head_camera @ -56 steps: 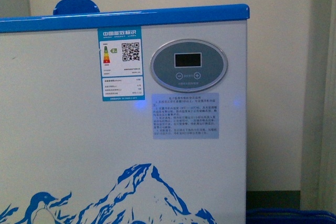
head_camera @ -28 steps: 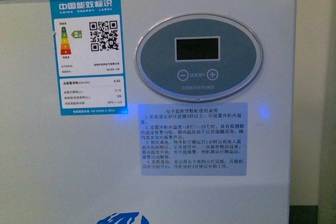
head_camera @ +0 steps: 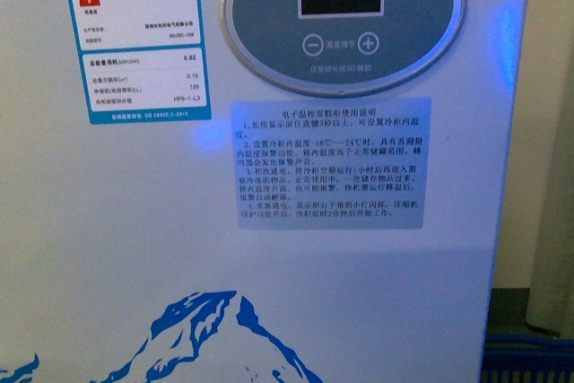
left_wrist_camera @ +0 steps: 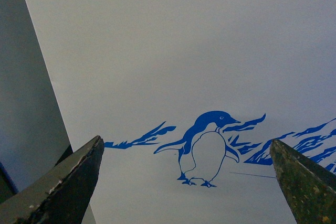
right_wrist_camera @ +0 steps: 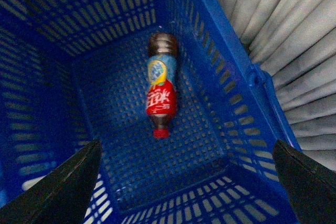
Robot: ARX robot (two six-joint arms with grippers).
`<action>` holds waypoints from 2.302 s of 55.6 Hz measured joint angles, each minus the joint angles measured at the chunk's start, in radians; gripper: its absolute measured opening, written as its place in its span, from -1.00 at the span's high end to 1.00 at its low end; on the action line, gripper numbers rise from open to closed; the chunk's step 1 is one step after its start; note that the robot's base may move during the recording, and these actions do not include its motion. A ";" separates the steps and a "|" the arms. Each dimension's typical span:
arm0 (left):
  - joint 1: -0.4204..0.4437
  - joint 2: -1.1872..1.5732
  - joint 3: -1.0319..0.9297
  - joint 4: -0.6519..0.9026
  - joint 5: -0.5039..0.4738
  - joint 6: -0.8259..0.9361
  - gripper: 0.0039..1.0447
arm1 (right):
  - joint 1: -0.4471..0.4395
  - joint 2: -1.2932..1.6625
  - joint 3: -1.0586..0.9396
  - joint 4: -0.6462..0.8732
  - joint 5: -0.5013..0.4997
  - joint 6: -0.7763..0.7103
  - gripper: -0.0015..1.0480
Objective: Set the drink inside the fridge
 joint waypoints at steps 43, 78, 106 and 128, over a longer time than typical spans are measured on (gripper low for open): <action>0.000 0.000 0.000 0.000 0.000 0.000 -0.85 | 0.098 1.342 0.753 0.220 0.185 0.183 -0.86; 0.000 0.000 0.000 0.000 0.000 0.000 -0.85 | 0.123 1.600 1.081 0.077 0.192 0.274 -0.86; 0.000 0.000 0.000 0.000 0.000 0.000 -0.85 | 0.092 1.590 1.049 0.077 0.176 0.259 -0.41; 0.000 0.000 0.000 0.000 0.000 0.000 -0.85 | 0.051 1.276 0.756 0.198 0.128 0.157 0.13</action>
